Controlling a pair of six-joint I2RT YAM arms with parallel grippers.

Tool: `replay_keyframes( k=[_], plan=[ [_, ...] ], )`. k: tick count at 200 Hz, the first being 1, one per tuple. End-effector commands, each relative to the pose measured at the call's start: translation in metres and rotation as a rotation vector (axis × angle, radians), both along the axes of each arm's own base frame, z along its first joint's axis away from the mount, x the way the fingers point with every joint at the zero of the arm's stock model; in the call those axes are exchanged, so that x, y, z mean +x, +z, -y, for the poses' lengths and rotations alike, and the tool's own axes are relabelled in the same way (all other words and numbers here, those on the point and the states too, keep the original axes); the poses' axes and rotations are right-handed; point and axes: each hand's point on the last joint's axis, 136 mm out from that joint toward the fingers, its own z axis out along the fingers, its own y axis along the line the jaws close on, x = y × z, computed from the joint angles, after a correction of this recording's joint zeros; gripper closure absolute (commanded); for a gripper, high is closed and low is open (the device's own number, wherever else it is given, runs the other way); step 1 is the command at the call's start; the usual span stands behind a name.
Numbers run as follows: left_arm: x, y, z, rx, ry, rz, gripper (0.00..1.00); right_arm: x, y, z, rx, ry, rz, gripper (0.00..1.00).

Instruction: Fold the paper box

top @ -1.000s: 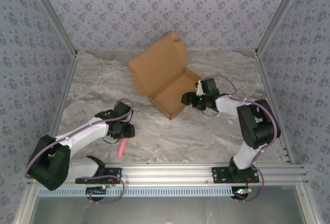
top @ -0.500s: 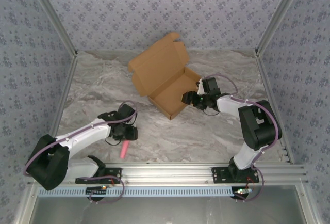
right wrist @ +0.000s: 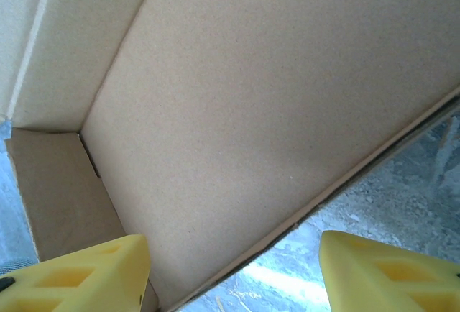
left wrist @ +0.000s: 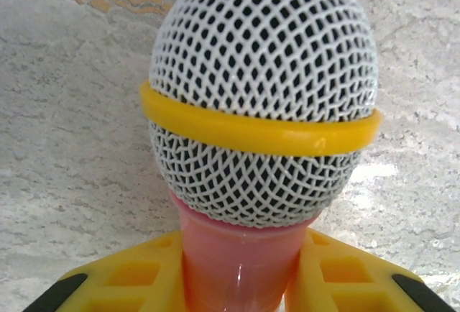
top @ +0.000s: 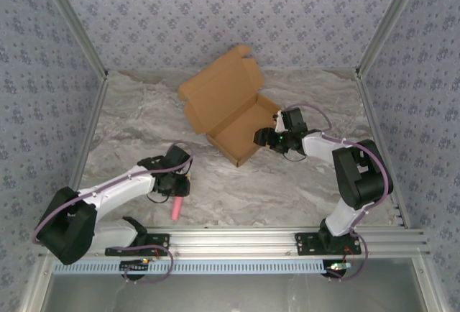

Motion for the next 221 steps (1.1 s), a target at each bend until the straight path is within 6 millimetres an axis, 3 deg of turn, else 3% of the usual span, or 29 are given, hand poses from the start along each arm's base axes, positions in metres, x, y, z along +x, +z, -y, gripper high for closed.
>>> replay_keyframes(
  k=[1,36,62,98,150,192,221],
  plan=[
    [0.022,0.033,0.014,-0.03,-0.056,0.103,0.73,0.005,0.022,0.006,-0.044,0.018,0.052,0.33],
    [0.053,0.083,0.038,-0.081,-0.141,0.229,0.73,0.005,0.029,0.012,-0.059,0.018,0.063,0.29],
    [0.083,0.12,0.066,-0.128,-0.214,0.324,0.73,0.006,0.041,0.021,-0.054,0.003,0.085,0.28],
    [0.132,0.146,0.118,-0.15,-0.324,0.384,0.73,0.005,0.063,0.046,-0.112,-0.035,0.138,0.28],
    [0.192,0.133,0.191,-0.132,-0.441,0.337,0.74,-0.004,0.078,0.086,-0.213,-0.096,0.173,0.27],
    [0.223,0.103,0.225,-0.093,-0.492,0.257,0.74,-0.006,0.075,0.099,-0.237,-0.114,0.17,0.27],
    [0.237,0.079,0.235,-0.046,-0.515,0.213,0.73,-0.006,0.075,0.104,-0.246,-0.117,0.166,0.27]
  ],
)
